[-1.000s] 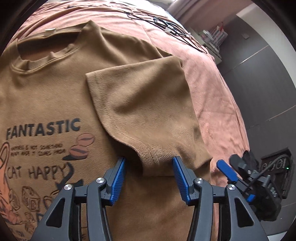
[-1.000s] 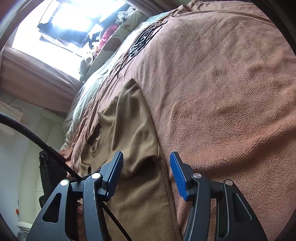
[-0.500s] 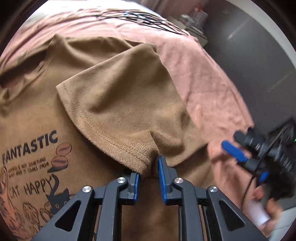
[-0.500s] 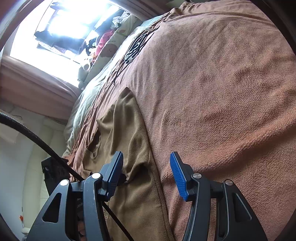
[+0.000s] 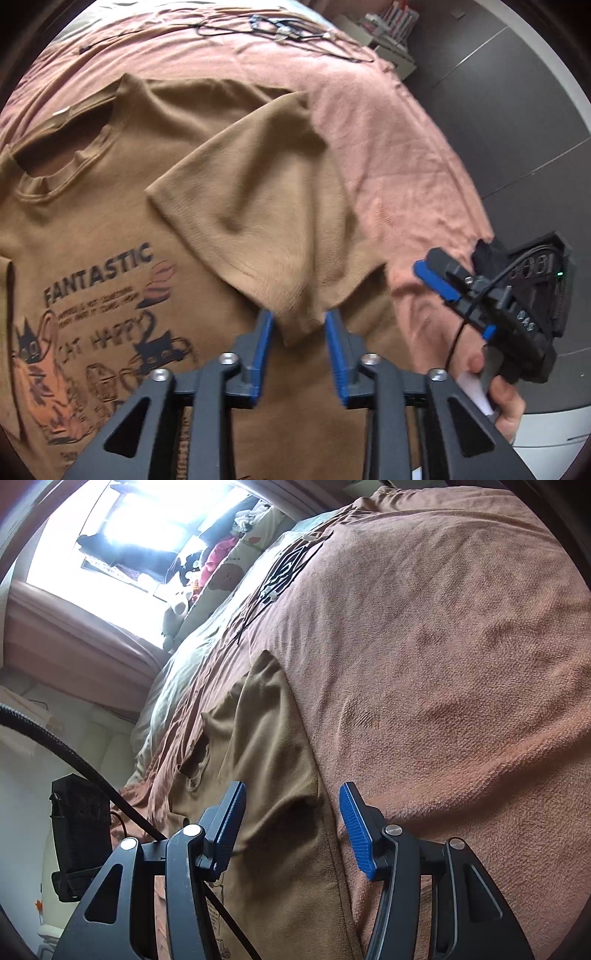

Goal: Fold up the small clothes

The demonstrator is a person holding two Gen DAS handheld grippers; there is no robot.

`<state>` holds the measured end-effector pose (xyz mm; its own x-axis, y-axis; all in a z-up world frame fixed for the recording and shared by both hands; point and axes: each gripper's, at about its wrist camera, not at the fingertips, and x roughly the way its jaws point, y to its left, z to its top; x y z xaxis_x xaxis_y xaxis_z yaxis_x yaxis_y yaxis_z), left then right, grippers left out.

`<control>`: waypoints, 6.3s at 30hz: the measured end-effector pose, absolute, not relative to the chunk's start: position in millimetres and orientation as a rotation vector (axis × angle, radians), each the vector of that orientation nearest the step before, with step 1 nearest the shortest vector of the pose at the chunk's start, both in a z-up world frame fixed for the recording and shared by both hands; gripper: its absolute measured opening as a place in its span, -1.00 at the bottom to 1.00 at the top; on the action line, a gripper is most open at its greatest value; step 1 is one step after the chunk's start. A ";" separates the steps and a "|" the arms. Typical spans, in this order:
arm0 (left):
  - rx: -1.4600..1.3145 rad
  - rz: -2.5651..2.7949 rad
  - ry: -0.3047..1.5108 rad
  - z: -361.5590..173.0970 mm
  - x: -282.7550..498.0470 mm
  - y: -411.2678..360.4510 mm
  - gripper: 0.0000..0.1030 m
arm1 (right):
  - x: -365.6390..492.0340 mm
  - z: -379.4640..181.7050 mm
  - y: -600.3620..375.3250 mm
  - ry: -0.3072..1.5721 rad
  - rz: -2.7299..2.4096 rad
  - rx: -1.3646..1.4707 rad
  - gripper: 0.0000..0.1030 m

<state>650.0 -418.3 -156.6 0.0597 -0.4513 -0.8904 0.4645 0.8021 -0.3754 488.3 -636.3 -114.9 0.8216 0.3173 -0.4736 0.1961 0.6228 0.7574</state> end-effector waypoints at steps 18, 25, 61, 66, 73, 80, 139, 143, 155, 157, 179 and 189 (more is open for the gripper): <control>0.057 -0.418 1.129 -179.5 728.0 -381.9 -0.18 | 528.3 -114.5 -607.4 0.702 0.021 0.736 -0.15; 0.059 -0.442 1.107 -195.8 747.1 -386.0 -0.18 | 540.6 -118.8 -595.2 0.736 -0.001 0.679 -0.61; 0.267 -0.602 1.016 -187.6 748.0 -504.9 -0.39 | 483.2 -110.6 -642.7 0.651 -0.059 0.808 -0.69; 0.291 -0.568 0.983 -194.9 755.0 -527.0 -0.39 | 481.6 -105.1 -637.5 0.643 -0.079 0.793 -0.68; 0.267 -0.499 0.990 -188.4 774.3 -538.4 -0.39 | 481.5 -103.4 -632.9 0.643 -0.101 0.789 -0.02; 0.213 -0.531 0.997 -158.1 749.6 -505.9 -0.39 | 481.3 -94.8 -625.0 0.648 -0.070 0.776 0.14; -0.144 -0.323 0.755 -34.4 251.9 6.3 0.90 | 92.6 54.7 -462.1 0.591 -0.066 0.275 0.75; -0.166 -0.329 0.748 -35.4 229.1 22.3 0.81 | 69.4 51.1 -462.1 0.585 -0.063 0.272 0.74; -0.297 -0.302 0.823 -78.8 207.9 68.6 0.17 | 52.9 -5.9 -485.0 0.620 -0.028 0.368 0.59; -0.331 -0.297 0.844 -90.7 212.7 72.6 0.06 | 59.1 -16.0 -489.4 0.638 -0.033 0.384 0.54; -0.451 -0.277 1.102 -194.0 278.2 44.9 -0.30 | 139.8 -105.5 -529.8 0.758 -0.008 0.546 0.11; -0.618 -0.333 1.122 -207.4 297.6 50.2 -0.30 | 165.1 -124.2 -545.7 0.748 0.076 0.690 0.11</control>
